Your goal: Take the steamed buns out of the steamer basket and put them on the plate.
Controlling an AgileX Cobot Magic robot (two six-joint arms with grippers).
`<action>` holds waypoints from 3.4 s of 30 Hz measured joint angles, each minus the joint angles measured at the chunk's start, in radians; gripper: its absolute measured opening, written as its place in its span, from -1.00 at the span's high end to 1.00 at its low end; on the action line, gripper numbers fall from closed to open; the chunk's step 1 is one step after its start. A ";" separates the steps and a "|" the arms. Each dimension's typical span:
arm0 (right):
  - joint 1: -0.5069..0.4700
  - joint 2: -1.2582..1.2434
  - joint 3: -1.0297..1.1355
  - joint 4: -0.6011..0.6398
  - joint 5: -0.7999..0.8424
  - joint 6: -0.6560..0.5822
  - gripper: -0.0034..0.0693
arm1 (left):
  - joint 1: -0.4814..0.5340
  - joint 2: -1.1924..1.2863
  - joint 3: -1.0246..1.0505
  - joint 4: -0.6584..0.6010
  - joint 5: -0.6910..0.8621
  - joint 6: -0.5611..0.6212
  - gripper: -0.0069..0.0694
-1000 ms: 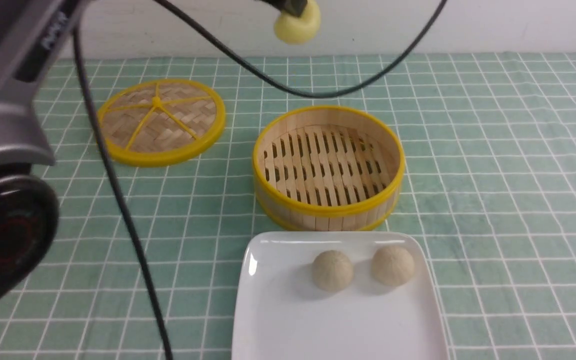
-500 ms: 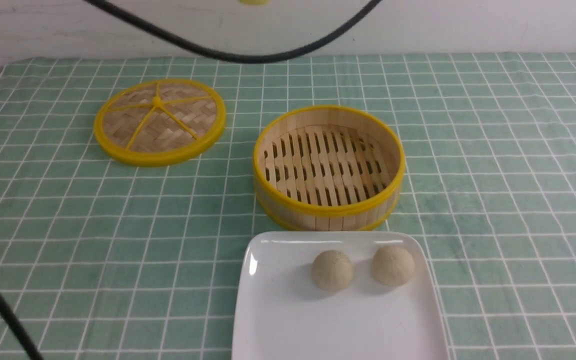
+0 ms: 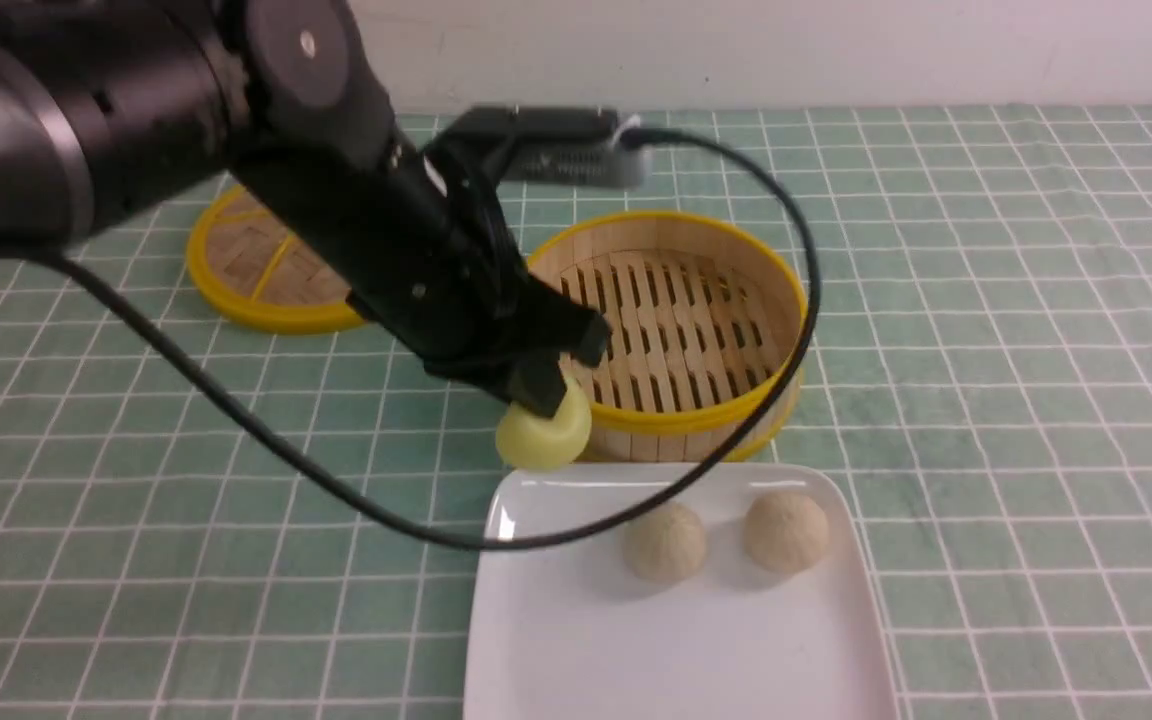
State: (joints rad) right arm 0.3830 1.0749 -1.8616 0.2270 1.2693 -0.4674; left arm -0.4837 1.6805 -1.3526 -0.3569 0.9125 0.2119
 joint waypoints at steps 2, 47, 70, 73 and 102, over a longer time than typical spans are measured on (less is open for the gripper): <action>0.000 -0.002 0.000 0.004 0.000 0.000 -0.28 | 0.000 0.008 0.045 -0.005 -0.061 0.021 0.74; 0.000 -0.006 0.000 0.035 0.000 0.000 -0.28 | 0.000 0.248 0.070 -0.162 -0.022 0.044 0.28; 0.000 -0.006 0.000 0.020 -0.005 0.000 -0.28 | 0.000 -0.239 -0.230 0.217 -0.092 0.003 -0.49; 0.000 -0.013 0.000 -0.005 -0.051 0.006 -0.28 | 0.000 -0.390 -0.273 0.395 -0.118 -0.135 -0.49; 0.000 -0.589 0.401 -0.160 -0.138 0.210 -0.28 | 0.000 -1.214 0.424 1.102 -0.117 -0.718 -0.39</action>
State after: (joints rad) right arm 0.3830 0.4860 -1.4602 0.0672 1.1314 -0.2574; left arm -0.4837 0.4665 -0.9287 0.7449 0.7950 -0.5060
